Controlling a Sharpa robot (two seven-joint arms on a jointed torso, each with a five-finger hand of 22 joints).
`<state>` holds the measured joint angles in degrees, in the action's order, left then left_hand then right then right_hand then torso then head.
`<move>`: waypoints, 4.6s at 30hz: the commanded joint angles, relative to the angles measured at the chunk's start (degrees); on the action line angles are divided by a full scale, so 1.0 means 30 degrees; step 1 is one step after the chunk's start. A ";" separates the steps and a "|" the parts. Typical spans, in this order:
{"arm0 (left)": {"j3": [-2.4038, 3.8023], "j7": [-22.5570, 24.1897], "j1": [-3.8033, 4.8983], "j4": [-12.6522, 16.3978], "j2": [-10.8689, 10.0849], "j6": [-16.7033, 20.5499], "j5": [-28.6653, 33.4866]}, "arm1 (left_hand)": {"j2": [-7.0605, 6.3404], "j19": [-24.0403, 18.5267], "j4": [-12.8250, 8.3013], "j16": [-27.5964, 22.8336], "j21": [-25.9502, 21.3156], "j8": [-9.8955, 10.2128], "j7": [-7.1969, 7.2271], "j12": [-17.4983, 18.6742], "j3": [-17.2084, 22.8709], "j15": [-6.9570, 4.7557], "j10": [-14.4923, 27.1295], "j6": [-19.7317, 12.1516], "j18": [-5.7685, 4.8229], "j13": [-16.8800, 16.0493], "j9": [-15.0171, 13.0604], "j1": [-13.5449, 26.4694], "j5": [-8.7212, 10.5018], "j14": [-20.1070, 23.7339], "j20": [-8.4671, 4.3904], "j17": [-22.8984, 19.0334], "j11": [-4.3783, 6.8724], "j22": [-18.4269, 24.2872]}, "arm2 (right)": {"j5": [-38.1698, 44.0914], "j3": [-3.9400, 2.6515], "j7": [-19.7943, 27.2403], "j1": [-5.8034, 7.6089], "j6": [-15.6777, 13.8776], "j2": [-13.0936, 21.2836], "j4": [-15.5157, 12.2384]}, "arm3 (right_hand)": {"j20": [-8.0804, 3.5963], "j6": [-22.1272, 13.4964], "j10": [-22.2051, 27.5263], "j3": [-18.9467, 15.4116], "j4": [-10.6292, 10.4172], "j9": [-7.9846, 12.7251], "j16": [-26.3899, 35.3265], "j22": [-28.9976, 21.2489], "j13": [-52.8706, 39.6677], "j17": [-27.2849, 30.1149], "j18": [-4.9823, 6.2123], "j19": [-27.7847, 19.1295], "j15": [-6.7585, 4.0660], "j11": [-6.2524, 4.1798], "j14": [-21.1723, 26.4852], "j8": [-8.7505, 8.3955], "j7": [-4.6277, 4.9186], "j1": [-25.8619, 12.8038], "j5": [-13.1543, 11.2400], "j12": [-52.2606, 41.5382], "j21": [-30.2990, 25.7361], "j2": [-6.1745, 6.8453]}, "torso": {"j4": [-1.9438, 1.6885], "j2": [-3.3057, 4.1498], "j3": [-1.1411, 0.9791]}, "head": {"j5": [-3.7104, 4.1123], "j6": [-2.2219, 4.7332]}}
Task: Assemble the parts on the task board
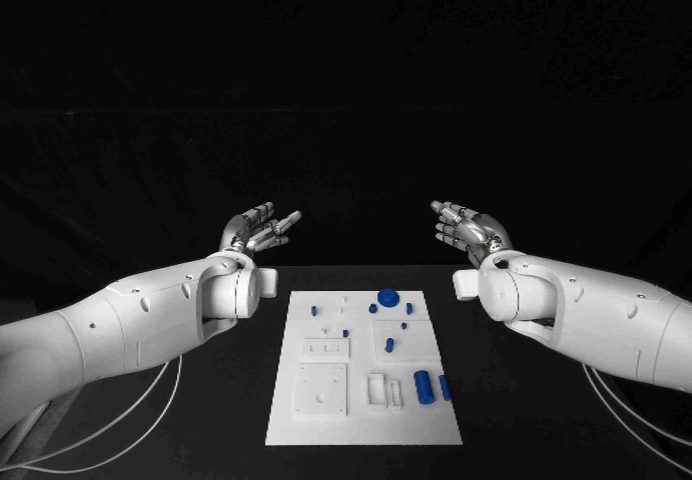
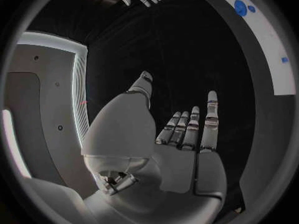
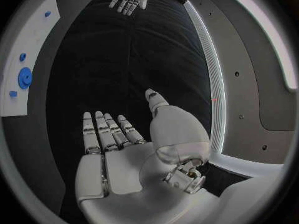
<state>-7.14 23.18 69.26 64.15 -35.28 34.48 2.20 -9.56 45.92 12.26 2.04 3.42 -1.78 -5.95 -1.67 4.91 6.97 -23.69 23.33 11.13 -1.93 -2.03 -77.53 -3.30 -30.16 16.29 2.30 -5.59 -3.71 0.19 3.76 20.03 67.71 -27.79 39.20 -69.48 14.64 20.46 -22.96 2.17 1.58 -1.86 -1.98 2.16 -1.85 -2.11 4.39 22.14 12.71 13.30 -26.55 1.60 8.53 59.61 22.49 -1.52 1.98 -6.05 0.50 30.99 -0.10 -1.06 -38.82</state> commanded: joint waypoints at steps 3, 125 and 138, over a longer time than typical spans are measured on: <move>-0.0466 -0.1667 0.0762 -0.2151 0.0798 -0.3232 0.0830 | -0.0058 0.0404 0.0182 0.0120 0.0119 -0.0131 -0.0056 -0.0120 0.0047 0.0039 -0.0248 0.0263 0.0235 -0.0033 -0.0039 -0.0645 -0.0104 -0.0264 0.0071 0.0039 -0.0050 -0.0046 | 0.0625 0.0290 -0.2692 0.0687 0.5561 -0.0529 0.1946 | -0.0009 0.0161 -0.0188 0.0164 0.0118 -0.0017 -0.0062 0.0020 -0.0021 -0.0024 0.0333 0.0110 0.0047 0.0023 -0.0246 0.0113 0.1272 0.0262 0.0075 -0.0131 0.0069 0.0007 | 0.0004 -0.0002 -0.0002 | 0.0000 -0.0001; -0.0826 -0.1704 0.2659 0.5897 -0.3455 -0.5214 -0.2154 | 0.4838 0.3221 -0.8593 0.5747 0.8861 -0.0632 -0.0308 -0.0658 -0.1161 -0.1671 -1.6413 1.3061 -0.2528 -0.0513 -0.1365 0.0184 -0.1964 -1.3912 -0.5171 0.1191 0.0536 -0.6734 | 3.2314 0.0698 -0.8914 0.0415 0.2718 -0.3648 0.3957 | -0.5538 1.4117 -1.4239 0.8447 0.4407 -0.0597 -1.6376 1.5210 -0.0483 -0.9290 0.1280 1.9933 -0.4469 -0.2759 -1.8672 0.0653 -0.0466 0.3355 -0.3159 -0.0579 0.8283 0.4152 | -0.1795 0.5461 0.1180 | 0.0524 0.1910; -0.0825 -0.1718 0.2659 0.5841 -0.3447 -0.5240 -0.2154 | 0.4838 0.3221 -0.8593 0.5747 0.8861 -0.0632 -0.0308 -0.0658 -0.1161 -0.1671 -1.6413 1.3061 -0.2528 -0.0513 -0.1365 0.0184 -0.1964 -1.3912 -0.5171 0.1191 0.0536 -0.6734 | 3.2586 0.0698 -0.9233 0.0415 0.2666 -0.3610 0.3843 | -0.5759 1.5059 -1.5581 0.9996 0.4179 -0.0636 -1.6432 1.6056 -0.0504 -0.9337 0.1121 1.9935 -0.4709 -0.3143 -1.8675 0.0684 -0.0723 0.3354 -0.4172 -0.0587 0.8341 0.3959 | -0.1760 0.5879 0.1165 | 0.0540 0.2234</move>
<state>-9.67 17.28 77.16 81.60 -45.72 18.78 -4.04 4.98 55.08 -13.35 19.03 30.16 -3.82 -6.93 -3.94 1.55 1.95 -73.50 62.93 3.07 -3.48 -6.03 -77.64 -9.29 -72.15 0.81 5.93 -4.00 -23.98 96.82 5.61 -6.83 69.35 -20.47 28.36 -57.97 -2.14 65.39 -69.48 32.01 14.10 -3.68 -50.99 50.27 -3.31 -30.06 7.90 81.90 -0.97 3.88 -82.52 3.76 6.33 69.53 10.12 -3.30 27.12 6.05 -4.84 48.23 3.43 0.53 -32.31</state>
